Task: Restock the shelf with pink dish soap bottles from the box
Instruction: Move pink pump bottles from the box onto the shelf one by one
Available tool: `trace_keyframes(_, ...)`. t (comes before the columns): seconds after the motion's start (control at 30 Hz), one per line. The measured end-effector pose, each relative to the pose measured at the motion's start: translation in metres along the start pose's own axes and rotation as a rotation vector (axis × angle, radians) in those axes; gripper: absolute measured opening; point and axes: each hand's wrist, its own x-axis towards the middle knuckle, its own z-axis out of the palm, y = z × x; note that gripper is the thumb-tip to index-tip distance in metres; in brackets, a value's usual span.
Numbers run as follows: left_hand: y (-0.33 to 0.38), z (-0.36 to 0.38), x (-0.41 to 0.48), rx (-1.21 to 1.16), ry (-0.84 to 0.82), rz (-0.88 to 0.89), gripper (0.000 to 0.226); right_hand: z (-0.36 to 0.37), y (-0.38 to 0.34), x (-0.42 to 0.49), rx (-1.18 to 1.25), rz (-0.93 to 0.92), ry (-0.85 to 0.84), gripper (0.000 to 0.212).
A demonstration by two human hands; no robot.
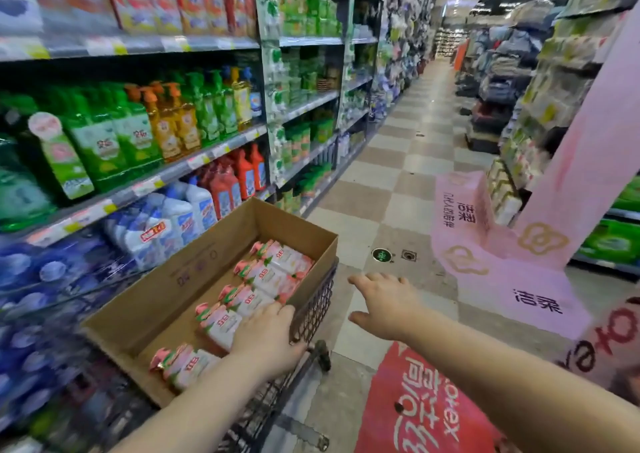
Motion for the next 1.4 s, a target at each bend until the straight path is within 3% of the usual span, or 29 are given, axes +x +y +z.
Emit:
trace_keyframes(0.2, -0.037, 0.005, 0.022, 0.031, -0.015, -0.227, 0.063, 0.013, -0.017, 0.069, 0.032, -0.185, -0.039, 0.061)
trace_keyframes(0.47, -0.095, 0.029, 0.087, -0.072, -0.043, -0.359, 0.062, 0.025, -0.031, 0.176, -0.01, -0.282, -0.153, 0.065)
trace_keyframes(0.77, -0.171, 0.064, 0.124, -0.143, -0.227, -0.571, 0.068, 0.056, -0.078, 0.294, -0.073, -0.393, -0.336, 0.066)
trace_keyframes(1.1, -0.195, 0.116, 0.135, -0.425, -0.345, -0.801, 0.076, 0.118, -0.139, 0.364, -0.161, -0.661, -0.54, 0.061)
trace_keyframes(1.27, -0.192, 0.141, 0.151, -0.669, -0.317, -0.979, 0.079, 0.159, -0.165, 0.396, -0.219, -0.774, -0.628, 0.067)
trace_keyframes(1.4, -0.194, 0.164, 0.174, -0.932, -0.21, -1.112, 0.07, 0.191, -0.174, 0.417, -0.229, -0.83, -0.671, 0.07)
